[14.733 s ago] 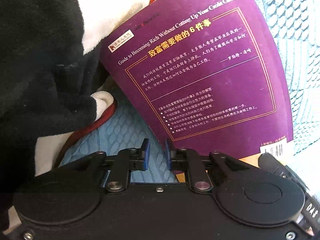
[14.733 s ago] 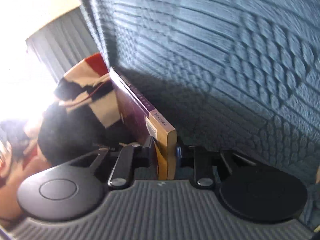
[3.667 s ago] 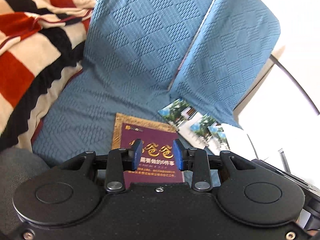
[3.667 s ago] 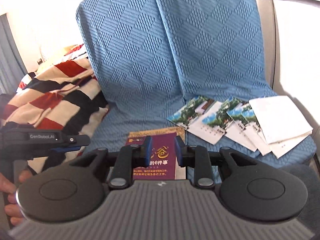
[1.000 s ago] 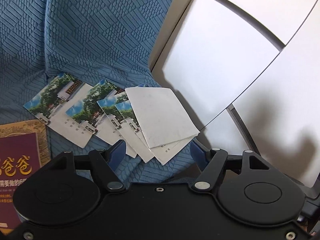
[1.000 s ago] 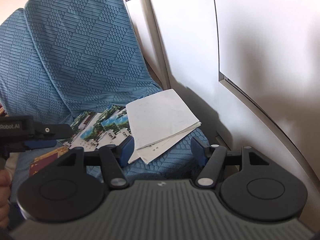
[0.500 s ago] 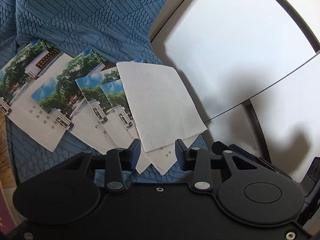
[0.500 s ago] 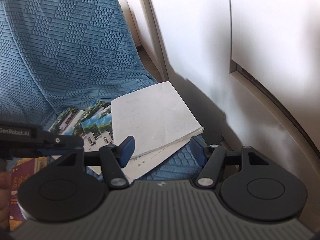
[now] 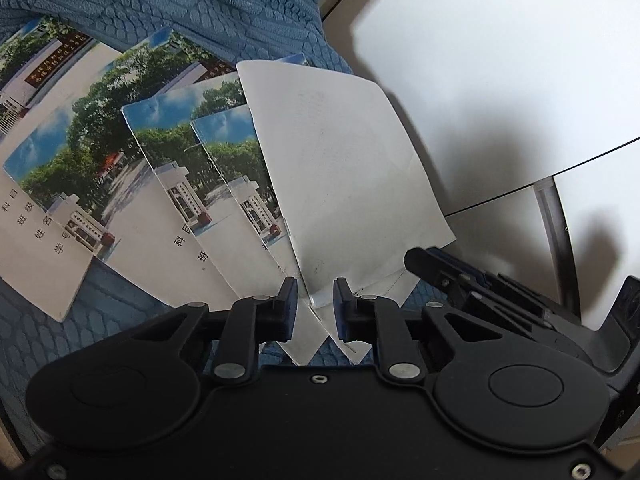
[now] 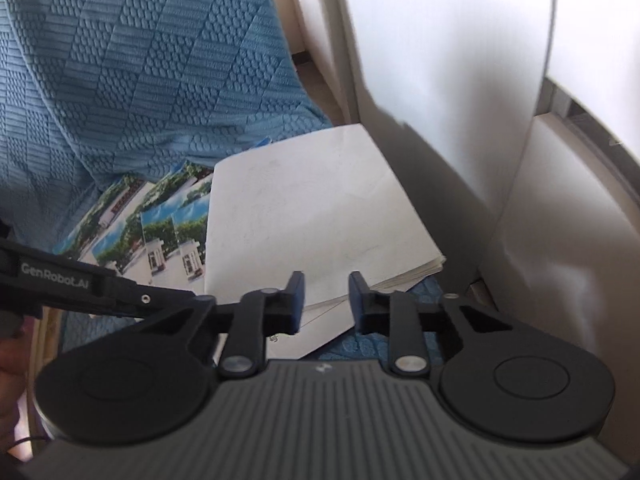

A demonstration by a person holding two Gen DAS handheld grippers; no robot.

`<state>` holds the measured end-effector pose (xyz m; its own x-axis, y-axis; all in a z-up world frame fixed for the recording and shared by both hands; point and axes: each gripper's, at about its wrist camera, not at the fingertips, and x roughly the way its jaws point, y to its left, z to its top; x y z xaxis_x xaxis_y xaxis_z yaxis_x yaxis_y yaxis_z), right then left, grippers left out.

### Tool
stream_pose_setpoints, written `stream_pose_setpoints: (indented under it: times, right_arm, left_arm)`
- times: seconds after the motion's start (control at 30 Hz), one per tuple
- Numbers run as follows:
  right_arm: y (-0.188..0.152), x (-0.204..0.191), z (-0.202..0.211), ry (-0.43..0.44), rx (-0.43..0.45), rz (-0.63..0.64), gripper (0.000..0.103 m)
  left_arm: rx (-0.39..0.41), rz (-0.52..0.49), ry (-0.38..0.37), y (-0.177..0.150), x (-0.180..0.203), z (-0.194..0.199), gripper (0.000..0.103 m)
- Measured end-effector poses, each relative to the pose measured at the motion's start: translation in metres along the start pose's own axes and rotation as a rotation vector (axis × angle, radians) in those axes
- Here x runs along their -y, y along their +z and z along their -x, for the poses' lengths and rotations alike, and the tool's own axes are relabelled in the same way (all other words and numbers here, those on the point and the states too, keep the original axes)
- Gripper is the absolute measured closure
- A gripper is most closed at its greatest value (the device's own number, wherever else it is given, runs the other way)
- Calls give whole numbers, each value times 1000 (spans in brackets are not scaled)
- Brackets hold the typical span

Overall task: Organize objects
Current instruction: 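Close the left gripper on the edge of the white booklet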

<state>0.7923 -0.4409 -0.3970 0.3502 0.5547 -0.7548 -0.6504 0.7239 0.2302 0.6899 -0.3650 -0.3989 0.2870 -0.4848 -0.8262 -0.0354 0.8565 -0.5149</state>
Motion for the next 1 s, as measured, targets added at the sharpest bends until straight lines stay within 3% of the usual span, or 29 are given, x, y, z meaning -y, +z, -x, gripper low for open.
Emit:
stream_pose_setpoints:
  times: [0.33,0.53,0.67,0.8,1.0]
  right_arm:
    - [2,15,-19,25,-9,-1,83]
    - [2,20,-20,40,-2,-28,84]
    - [1,21,-19,46,0,-43,84]
    - [2,31,-18,79,0,-125,83]
    - [3,46,-3,101,5,-307,80]
  left_arm:
    - [-38,103,-98,6,-18,-9,81]
    - [-39,195,-204,10,-32,-10,80]
    - [-80,243,-351,11,-30,-18,83]
    - [-59,182,-259,14,-16,-18,83]
    - [-20,149,-204,15,-14,-11,83]
